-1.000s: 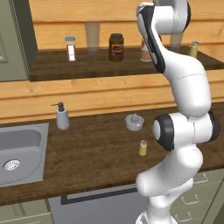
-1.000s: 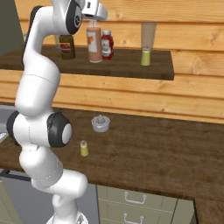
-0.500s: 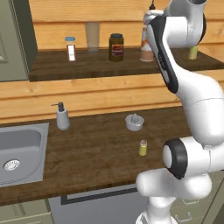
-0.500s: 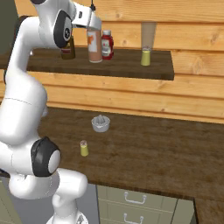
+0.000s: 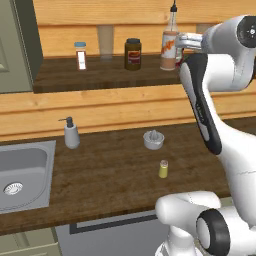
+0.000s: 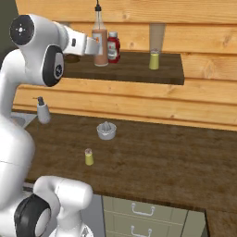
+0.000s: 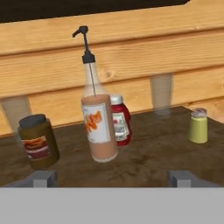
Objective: Put the shaker and condiment bottle from the counter next to their counterparts in the cabinet.
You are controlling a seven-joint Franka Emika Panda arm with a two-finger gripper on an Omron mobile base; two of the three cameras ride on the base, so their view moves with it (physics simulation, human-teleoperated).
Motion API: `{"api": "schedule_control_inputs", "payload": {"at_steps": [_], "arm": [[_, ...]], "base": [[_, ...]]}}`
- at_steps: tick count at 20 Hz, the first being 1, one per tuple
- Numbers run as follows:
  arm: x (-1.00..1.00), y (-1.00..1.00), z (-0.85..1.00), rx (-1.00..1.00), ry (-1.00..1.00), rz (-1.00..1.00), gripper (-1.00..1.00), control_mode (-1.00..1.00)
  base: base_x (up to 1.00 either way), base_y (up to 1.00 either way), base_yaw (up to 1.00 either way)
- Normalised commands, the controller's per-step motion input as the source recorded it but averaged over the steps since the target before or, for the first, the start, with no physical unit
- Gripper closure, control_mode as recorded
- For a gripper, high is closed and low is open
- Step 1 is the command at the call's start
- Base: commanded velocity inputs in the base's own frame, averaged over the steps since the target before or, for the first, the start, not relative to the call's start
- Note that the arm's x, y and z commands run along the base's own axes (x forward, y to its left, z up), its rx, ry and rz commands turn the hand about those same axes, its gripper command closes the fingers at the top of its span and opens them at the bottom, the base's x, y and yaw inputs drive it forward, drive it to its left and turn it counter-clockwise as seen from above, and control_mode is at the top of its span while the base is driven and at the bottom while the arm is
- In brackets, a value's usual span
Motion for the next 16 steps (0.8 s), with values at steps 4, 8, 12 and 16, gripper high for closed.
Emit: {"api": "schedule_control_inputs", "payload": {"at_steps": [4,8,12,16], "arm": [[-0.87,-0.16,-0.21,0.04,-0.08,0.06,-1.0,-1.0],[-0.84,-0.18,-0.12,0.06,-0.05,0.06,-1.0,-1.0],[-0.87,-0.22,-0.07,0.07,-0.04,0.08,-1.0,-1.0],[-0.92,-0.22,-0.08,0.07,-0.04,0.09,-1.0,-1.0]], "base": [[0.0,0.0,0.0],[0.0,0.0,0.0],[0.0,0.0,0.0],[0.0,0.0,0.0]]}}
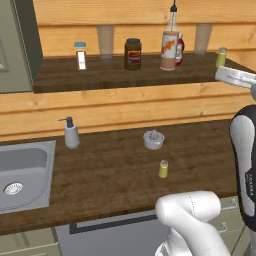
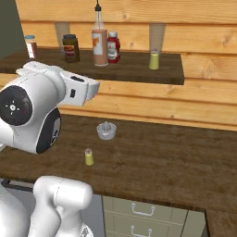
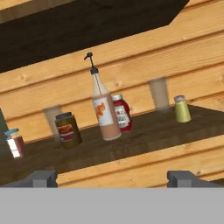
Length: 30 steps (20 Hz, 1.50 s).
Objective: Put the shaker and condiment bottle from the counter next to their counterparts in the cabinet.
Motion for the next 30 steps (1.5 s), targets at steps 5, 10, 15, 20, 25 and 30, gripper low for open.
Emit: {"api": "schedule_control_inputs", "payload": {"at_steps": [5,10,15,20,25,30], "arm": [[-0.86,-0.21,-0.04,0.06,-0.01,0.11,-1.0,-1.0],[-0.55,-0.07,-0.02,0.02,0.05,0.19,-1.0,-1.0],[-0.05,0.41,-0.39,-0.09,0.14,0.14,-1.0,-1.0],[0.0,0.0,-0.67,-0.12,-0.07,0.36,-1.0,-1.0],[0.0,-0.02,-0.61,-0.04,-0.1,0.37,-1.0,-1.0],[0.37,0.01,-0.48,-0.09,-0.02,0.39,-1.0,-1.0]], "base": [[0.0,0.0,0.0],[0.0,0.0,0.0],[0.0,0.0,0.0],[0.0,0.0,0.0],[0.0,0.0,0.0],[0.0,0.0,0.0]]}}
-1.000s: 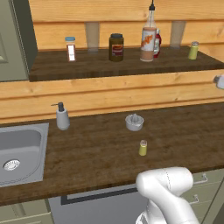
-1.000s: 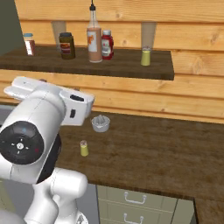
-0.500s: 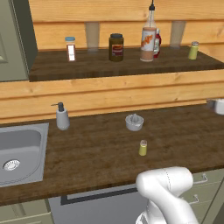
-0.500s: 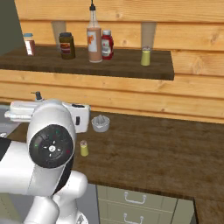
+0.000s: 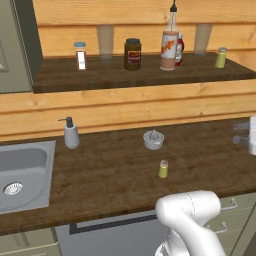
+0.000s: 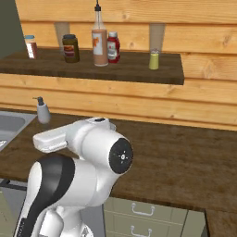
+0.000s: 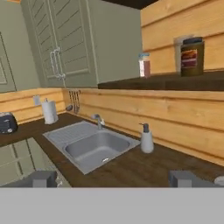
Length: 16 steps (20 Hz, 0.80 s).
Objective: Put the shaker and condiment bottle from the counter next to their counterparts in the cabinet.
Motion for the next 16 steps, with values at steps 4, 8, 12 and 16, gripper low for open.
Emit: {"api": "schedule_control_inputs", "payload": {"at_steps": [4,8,12,16], "arm": [[0.33,0.0,-0.55,-0.16,-0.11,0.4,-1.0,-1.0],[0.18,0.0,-0.8,-0.18,-0.11,0.35,-1.0,-1.0],[0.2,0.19,-0.55,-0.14,0.05,0.22,-1.0,-1.0],[0.28,0.08,-0.35,-0.12,-0.01,0.04,-1.0,-1.0]], "base": [[0.0,0.0,0.0],[0.0,0.0,0.0],[0.0,0.0,0.0],[0.0,0.0,0.0]]}}
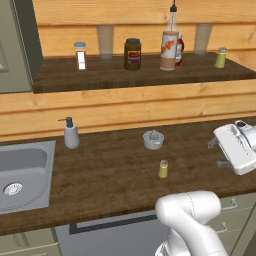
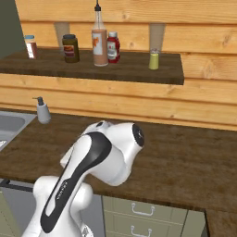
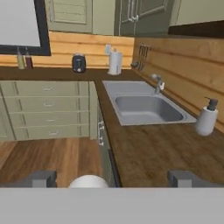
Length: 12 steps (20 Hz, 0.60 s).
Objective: Put the shaker and condiment bottle from the counter next to their counterparts in the cabinet.
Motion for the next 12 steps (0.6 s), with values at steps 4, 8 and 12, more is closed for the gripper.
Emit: {"api": "schedule_control_inputs", "payload": {"at_steps": [4,8,12], "arm": [[0.12,0.0,-0.48,-0.11,-0.01,0.01,-1.0,-1.0],[0.05,0.0,-0.43,-0.04,0.0,0.01,-1.0,-1.0],[0.16,0.0,-0.21,-0.01,0.0,0.01,-1.0,-1.0]], "base": [[0.0,0.0,0.0],[0.0,0.0,0.0],[0.0,0.0,0.0]]}}
